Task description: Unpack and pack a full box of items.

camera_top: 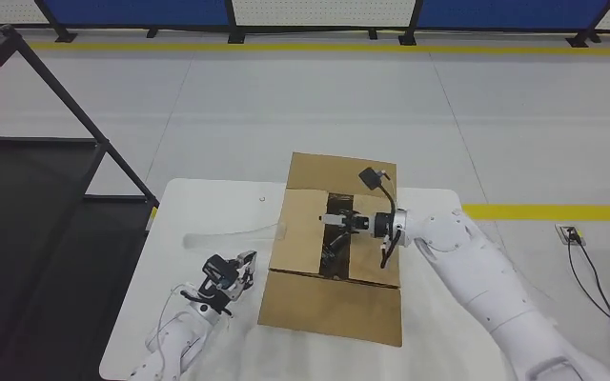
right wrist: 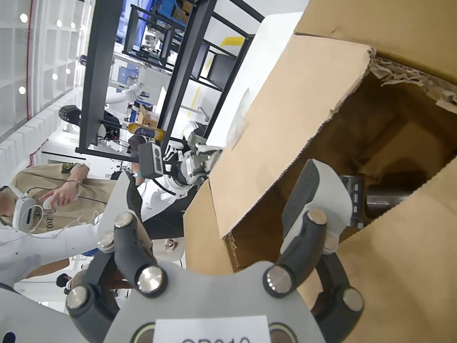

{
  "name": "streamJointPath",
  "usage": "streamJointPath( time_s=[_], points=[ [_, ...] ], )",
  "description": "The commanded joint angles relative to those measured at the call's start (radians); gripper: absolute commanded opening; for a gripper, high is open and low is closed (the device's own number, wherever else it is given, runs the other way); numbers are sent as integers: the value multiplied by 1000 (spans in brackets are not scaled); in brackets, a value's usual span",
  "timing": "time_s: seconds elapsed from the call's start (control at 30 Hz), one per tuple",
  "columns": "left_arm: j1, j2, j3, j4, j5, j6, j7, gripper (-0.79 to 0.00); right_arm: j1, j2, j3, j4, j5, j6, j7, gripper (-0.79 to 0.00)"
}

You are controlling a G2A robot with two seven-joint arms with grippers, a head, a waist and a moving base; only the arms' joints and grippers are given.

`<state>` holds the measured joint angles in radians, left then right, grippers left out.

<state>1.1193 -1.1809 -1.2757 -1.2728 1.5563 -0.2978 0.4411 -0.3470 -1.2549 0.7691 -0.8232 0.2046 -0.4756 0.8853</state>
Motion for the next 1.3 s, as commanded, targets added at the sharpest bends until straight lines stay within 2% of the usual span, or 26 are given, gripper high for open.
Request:
streamJointPath(
  time_s=[0.0,0.17,0.2,0.23,0.27,0.6,0.8,1.1,1.27],
  points=[
    [5,2,-23,-3,-24,18,-2,-785,8,-10,-15,8,-13,17,-6,0],
    [31,8,-72,-29,-62,32,11,-785,25,-38,-50,37,-29,48,-18,0],
    [39,9,-81,-36,-72,30,15,-523,28,-44,-55,45,-27,50,-19,0],
    [46,10,-90,-43,-79,33,17,-77,31,-50,-60,54,-24,51,-19,0],
    [54,11,-97,-51,-85,35,18,0,35,-57,-65,65,-18,51,-16,0],
    [111,13,-122,-112,-112,41,18,0,72,-100,-52,146,106,-20,40,0],
    [136,13,-117,-153,-106,37,35,0,93,-123,-50,135,134,-21,33,0],
    [191,21,-111,-280,-21,-11,67,0,122,-165,-73,109,136,-27,22,0],
    [193,20,-92,-311,5,-16,61,0,134,-187,-80,114,156,-43,39,0]
  ],
)
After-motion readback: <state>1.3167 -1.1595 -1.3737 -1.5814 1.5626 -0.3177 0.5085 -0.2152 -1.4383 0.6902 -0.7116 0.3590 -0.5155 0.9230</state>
